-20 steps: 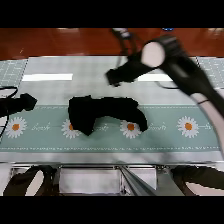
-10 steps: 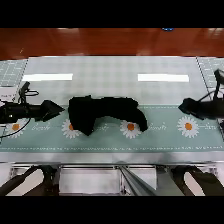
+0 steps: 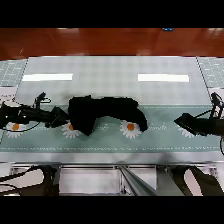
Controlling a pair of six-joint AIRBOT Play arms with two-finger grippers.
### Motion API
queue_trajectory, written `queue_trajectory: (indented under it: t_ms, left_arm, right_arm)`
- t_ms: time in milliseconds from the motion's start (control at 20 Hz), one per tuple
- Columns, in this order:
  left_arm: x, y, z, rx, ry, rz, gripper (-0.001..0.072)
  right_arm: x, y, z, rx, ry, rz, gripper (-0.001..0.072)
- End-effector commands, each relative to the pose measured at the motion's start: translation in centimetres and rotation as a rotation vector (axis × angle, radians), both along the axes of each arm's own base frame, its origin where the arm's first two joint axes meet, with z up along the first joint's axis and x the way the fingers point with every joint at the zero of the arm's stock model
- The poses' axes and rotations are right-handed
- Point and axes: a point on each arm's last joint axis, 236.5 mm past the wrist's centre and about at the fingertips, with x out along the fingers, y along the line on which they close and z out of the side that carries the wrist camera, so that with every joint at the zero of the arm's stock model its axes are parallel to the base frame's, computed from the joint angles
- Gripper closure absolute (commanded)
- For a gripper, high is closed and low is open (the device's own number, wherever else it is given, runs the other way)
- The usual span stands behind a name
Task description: Fold the shirts.
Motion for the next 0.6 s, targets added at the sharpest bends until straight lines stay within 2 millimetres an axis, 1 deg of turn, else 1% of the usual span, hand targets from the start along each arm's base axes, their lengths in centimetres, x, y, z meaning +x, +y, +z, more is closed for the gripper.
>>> queue_trajectory:
  t_ms: [0,100,150,200,300,450,550]
  left_arm:
    - [0.3,-1.7,-1.4,0.013,0.005,-0.039,0.0243]
    - [0.7,-2.4,-1.5,0.03,-0.009,-0.054,0.0243]
    - [0.7,-2.8,-1.5,0.03,-0.003,-0.059,0.0245]
    - [0.8,-2.9,-1.5,0.032,0.004,-0.059,0.0273]
    - [0.9,-2.9,-1.3,0.03,-0.005,-0.067,0.0689]
    - [1.0,-2.9,-0.4,0.012,-0.028,-0.099,0.0691]
    - [1.3,-2.7,0.2,0.005,-0.042,-0.101,0.0691]
  right_arm:
    - [0.1,0.8,0.0,0.044,-0.015,-0.001,0.03]
    - [0.1,1.3,0.0,0.046,-0.013,0.017,0.03]
    - [0.0,1.9,0.0,0.048,-0.012,0.039,0.03]
    - [0.0,2.5,-0.2,0.05,-0.007,0.062,0.03]
    - [0.2,3.8,-0.6,0.056,0.005,0.098,0.03]
    - [0.5,6.1,-1.9,0.069,0.037,0.151,0.03]
    - [0.6,8.2,-2.8,0.098,0.062,0.193,0.03]
